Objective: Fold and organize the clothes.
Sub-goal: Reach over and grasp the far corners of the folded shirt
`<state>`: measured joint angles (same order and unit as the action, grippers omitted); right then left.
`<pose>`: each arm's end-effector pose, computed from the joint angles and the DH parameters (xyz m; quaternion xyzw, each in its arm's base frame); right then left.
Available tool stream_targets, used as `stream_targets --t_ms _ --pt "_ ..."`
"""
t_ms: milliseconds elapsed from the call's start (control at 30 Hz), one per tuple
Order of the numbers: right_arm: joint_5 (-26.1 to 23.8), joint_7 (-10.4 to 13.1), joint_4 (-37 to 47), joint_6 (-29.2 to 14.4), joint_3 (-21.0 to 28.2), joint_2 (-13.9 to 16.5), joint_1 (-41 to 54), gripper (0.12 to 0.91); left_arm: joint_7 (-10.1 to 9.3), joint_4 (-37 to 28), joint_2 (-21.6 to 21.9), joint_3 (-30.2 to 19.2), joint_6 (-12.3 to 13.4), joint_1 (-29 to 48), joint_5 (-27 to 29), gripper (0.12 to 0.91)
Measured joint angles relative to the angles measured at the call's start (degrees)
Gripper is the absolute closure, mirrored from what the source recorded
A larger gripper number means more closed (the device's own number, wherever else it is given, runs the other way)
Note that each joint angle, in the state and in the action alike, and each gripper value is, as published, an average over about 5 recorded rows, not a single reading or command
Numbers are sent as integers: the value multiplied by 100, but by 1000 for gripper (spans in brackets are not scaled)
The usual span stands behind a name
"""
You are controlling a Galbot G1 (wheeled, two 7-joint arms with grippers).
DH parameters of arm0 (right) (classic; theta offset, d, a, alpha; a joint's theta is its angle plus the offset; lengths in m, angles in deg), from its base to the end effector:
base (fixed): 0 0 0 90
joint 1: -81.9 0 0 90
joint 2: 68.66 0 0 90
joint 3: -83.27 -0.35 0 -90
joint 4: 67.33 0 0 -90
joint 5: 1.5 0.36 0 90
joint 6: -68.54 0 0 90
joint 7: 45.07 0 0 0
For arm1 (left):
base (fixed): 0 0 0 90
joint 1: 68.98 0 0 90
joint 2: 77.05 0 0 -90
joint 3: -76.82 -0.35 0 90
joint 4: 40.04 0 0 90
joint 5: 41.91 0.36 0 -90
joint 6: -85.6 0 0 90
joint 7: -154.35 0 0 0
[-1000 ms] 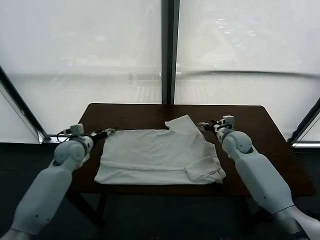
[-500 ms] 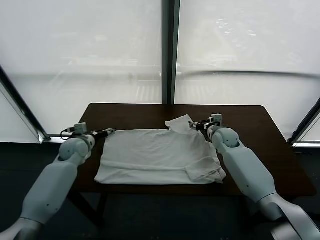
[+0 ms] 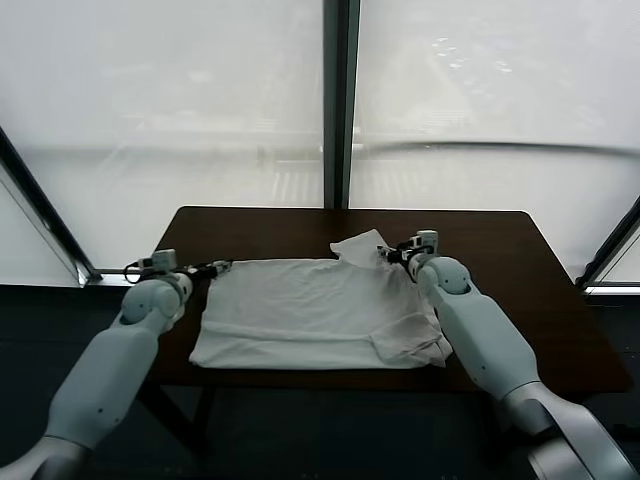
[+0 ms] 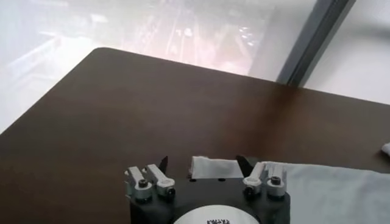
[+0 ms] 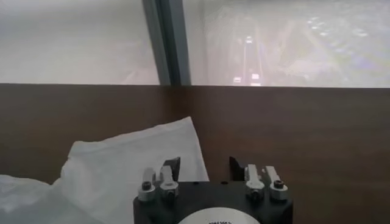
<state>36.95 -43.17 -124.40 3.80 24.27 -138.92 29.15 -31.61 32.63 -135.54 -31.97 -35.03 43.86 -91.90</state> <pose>0.5489 -0.0378 -0.2939 0.1012 -0.9588 -0.0128 0.2650 0.4736 0.1446 -0.2863 -0.0326 -0.9526 0.0920 0.2883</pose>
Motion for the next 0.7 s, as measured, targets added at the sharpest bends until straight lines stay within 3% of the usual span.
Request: stream_targets --t_ms 100,367,700 --pt "-15 -2 2 -2 26 0 -2 636 -1 47 0 3 -2 -46 24 377" --pt "-63 -15 37 -14 76 14 2 804 -2 127 6 27 1 -151 66 659" --pt "-142 -36 52 -70 100 -4 -8 884 10 64 -10 31 85 -100 86 724"
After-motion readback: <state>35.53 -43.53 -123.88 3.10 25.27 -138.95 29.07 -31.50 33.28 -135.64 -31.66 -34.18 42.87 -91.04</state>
